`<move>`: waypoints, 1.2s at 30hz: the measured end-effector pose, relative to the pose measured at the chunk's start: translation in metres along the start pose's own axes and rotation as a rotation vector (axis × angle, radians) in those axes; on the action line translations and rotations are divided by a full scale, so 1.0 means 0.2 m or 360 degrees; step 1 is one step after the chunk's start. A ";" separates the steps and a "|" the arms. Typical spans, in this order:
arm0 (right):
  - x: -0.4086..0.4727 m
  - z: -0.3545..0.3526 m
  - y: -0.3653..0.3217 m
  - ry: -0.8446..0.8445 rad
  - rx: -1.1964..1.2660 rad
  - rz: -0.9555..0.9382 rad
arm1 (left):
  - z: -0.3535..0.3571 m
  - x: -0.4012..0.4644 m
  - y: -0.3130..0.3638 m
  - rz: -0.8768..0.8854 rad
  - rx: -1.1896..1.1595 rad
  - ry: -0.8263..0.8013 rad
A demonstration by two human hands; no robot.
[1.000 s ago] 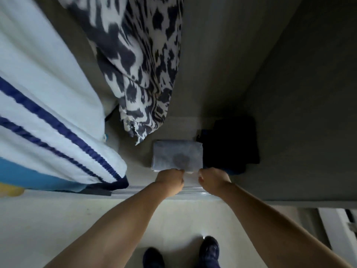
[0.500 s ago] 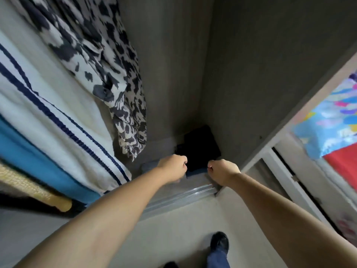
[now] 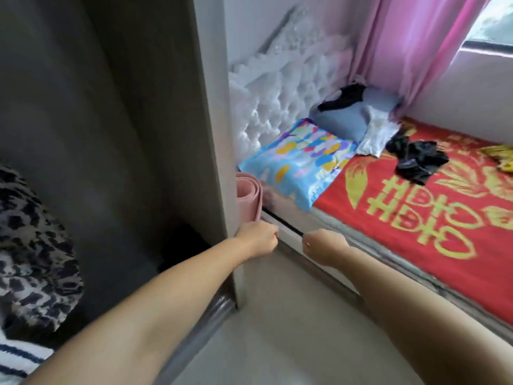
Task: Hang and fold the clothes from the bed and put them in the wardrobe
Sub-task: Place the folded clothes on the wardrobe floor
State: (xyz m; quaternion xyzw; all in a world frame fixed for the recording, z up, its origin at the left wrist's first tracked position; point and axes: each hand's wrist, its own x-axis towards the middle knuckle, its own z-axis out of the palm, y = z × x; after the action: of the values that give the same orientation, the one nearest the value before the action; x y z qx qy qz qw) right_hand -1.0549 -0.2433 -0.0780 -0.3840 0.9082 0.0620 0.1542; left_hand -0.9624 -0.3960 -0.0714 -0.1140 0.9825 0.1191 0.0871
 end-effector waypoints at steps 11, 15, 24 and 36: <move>-0.49 0.00 1.55 -0.0051 0.0070 0.0608 | 0.04 0.74 1.40 0.0593 0.0116 -0.0125; -0.62 0.05 1.87 -0.0067 0.0138 0.0768 | 0.09 0.94 1.70 0.0693 0.0172 -0.0256; -0.59 0.16 2.44 -0.0189 0.0284 0.1032 | 0.20 1.46 2.20 0.0922 0.0289 -0.0382; 0.07 0.05 3.37 -0.0106 0.0400 0.1145 | 0.12 2.70 2.59 0.0963 0.0374 -0.0386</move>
State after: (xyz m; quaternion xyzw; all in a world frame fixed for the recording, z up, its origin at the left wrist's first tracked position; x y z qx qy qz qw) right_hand -1.5442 0.2204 -0.0964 -0.0166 0.9800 0.0129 0.1979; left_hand -1.6029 -0.0103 -0.0908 0.2083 0.9613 0.0384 0.1765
